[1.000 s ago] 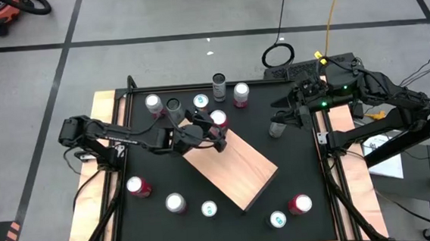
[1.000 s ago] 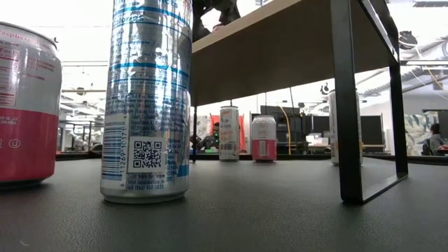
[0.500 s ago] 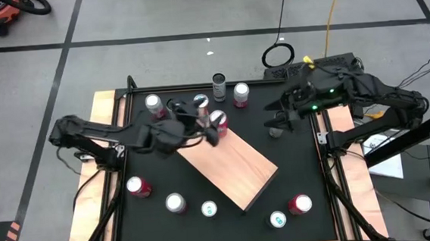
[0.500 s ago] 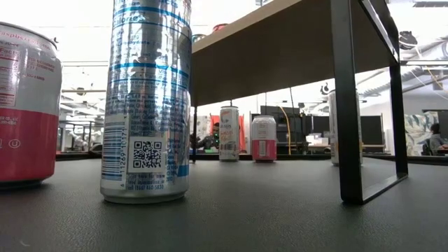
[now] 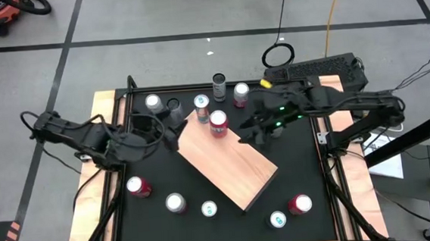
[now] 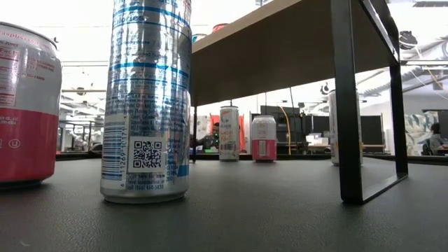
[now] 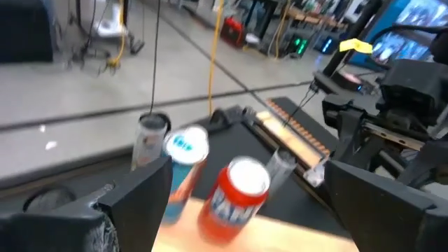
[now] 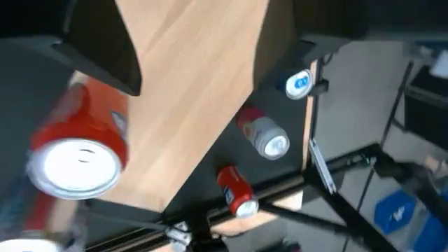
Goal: Place canned beverage on shelf
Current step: Put the top red soda can on the shelf
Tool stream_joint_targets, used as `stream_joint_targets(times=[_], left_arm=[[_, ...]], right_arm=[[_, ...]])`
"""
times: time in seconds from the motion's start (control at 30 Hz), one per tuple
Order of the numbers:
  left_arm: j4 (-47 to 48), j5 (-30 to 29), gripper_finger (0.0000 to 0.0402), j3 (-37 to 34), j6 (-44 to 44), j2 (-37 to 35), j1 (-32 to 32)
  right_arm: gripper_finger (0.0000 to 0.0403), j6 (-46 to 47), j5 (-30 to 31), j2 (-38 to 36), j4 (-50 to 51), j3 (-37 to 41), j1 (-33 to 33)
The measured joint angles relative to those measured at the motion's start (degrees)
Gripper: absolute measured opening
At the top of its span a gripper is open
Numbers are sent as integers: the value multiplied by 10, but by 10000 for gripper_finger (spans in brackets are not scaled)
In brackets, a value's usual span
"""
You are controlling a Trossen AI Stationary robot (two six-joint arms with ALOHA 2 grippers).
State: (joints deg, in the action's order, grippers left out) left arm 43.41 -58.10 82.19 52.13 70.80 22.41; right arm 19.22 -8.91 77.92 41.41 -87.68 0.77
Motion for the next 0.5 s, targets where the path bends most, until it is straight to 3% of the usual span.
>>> stream_joint_targets(times=[0.23, 0.5], left_arm=[[73, 10, 375, 0, 71, 0, 10], [78, 10, 375, 0, 76, 1, -6]], right_arm=[[118, -88, -19, 60, 3, 0, 8], [11, -125, -32, 99, 4, 0, 38]])
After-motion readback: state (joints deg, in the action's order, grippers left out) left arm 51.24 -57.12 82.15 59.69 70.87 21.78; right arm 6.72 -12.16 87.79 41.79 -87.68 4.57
